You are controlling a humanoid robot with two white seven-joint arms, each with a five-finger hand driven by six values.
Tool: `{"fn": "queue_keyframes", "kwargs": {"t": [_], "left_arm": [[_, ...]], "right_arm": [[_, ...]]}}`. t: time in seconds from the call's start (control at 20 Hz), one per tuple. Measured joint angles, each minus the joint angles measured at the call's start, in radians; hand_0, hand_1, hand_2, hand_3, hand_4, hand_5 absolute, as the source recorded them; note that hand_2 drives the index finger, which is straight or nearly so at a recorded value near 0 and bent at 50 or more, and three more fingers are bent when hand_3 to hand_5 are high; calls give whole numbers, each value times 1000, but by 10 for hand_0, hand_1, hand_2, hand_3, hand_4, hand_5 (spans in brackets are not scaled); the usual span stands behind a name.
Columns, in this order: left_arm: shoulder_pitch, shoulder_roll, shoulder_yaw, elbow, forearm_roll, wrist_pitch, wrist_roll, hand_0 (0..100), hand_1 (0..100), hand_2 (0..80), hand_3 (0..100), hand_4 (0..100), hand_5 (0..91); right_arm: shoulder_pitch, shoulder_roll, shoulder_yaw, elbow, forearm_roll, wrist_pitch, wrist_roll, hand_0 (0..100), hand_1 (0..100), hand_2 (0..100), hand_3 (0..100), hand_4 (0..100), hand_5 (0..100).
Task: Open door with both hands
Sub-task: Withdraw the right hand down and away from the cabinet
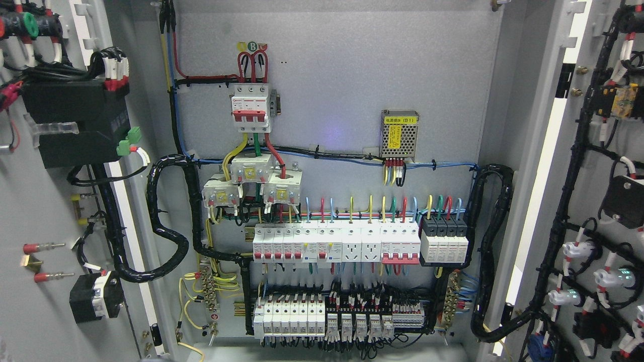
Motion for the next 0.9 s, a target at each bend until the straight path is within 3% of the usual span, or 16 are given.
{"fn": "queue_keyframes", "kwargs": {"t": [0.25, 0.6, 0.9], "left_arm": [[0, 0, 0, 0, 0, 0, 0, 120, 389, 0, 0, 0, 0], [6, 0, -13, -12, -3, -1, 0, 120, 389, 0, 0, 0, 0], [112, 0, -70, -213, 0, -7, 0, 120, 389, 0, 0, 0, 0]], "right_arm": [[48, -46, -44, 1, 0, -59, -39, 120, 389, 0, 0, 0, 0], [119, -85, -103, -35, 1, -128, -92, 120, 389, 0, 0, 0, 0], [189, -122, -140, -73, 2, -196, -112, 120, 389, 0, 0, 0, 0]]}}
